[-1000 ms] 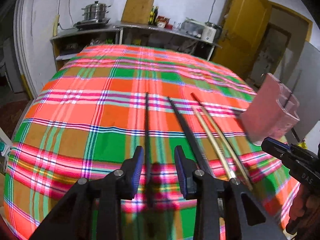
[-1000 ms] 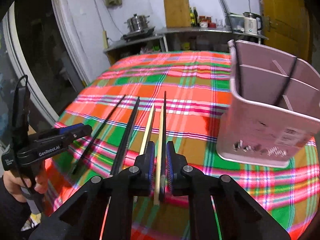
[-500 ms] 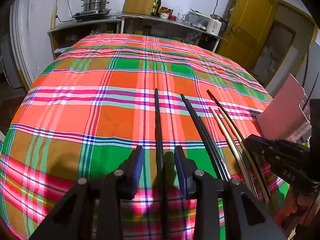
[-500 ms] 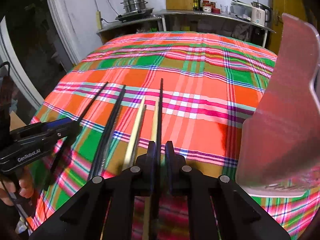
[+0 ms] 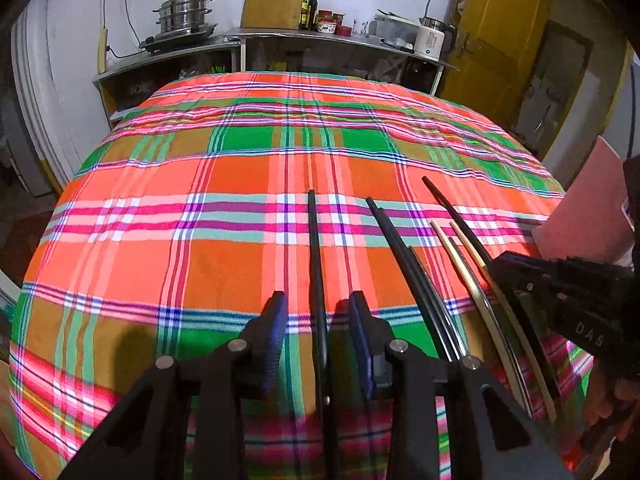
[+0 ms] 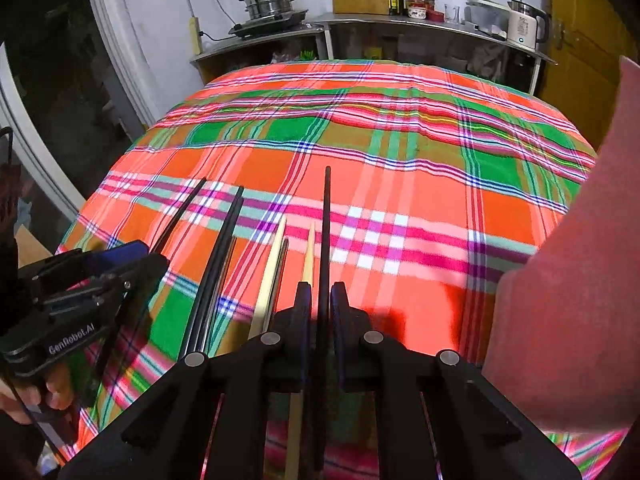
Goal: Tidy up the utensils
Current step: 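Grasp a black chopstick with the left tool while the right tool grasps another black chopstick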
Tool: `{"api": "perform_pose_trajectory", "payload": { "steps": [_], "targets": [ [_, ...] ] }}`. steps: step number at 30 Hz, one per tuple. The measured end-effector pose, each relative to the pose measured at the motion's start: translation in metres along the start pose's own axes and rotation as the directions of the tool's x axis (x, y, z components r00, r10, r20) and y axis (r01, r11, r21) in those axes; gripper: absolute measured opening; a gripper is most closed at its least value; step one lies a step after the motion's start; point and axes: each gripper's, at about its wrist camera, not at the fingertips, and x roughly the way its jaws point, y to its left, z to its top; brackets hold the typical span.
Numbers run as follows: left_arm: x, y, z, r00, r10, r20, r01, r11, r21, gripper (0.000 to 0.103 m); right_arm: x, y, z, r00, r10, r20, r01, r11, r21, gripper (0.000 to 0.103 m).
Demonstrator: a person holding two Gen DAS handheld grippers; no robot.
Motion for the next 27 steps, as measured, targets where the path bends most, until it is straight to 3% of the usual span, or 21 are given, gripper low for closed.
{"api": "perform_pose_trajectory", "payload": {
  "steps": [9, 11, 20, 27],
  "targets": [
    [0.006, -0.005, 0.01, 0.998, 0.062, -0.008, -0.062, 0.997, 0.04, 0.016, 0.014, 0.001, 0.018, 1.0, -0.002, -0.023, 0.002, 1.0, 0.003, 0.01],
    [0.007, -0.005, 0.012, 0.998, 0.065, -0.01, -0.065, 0.997, 0.046, 0.007, 0.018, 0.004, 0.019, 0.999, 0.007, -0.035, -0.007, 1.0, -0.002, 0.009],
    [0.005, 0.001, 0.017, 1.0, 0.006, -0.023, -0.006, 1.0, -0.002, 0.005, 0.012, 0.005, 0.017, 1.0, 0.01, -0.026, -0.01, 1.0, 0.014, 0.006],
    [-0.03, 0.002, 0.022, 0.998, -0.046, 0.042, 0.047, 0.998, -0.029, 0.005, -0.021, 0.008, 0.018, 0.998, 0.036, 0.042, -0.037, 0.999, 0.023, 0.005]
  ]
}}
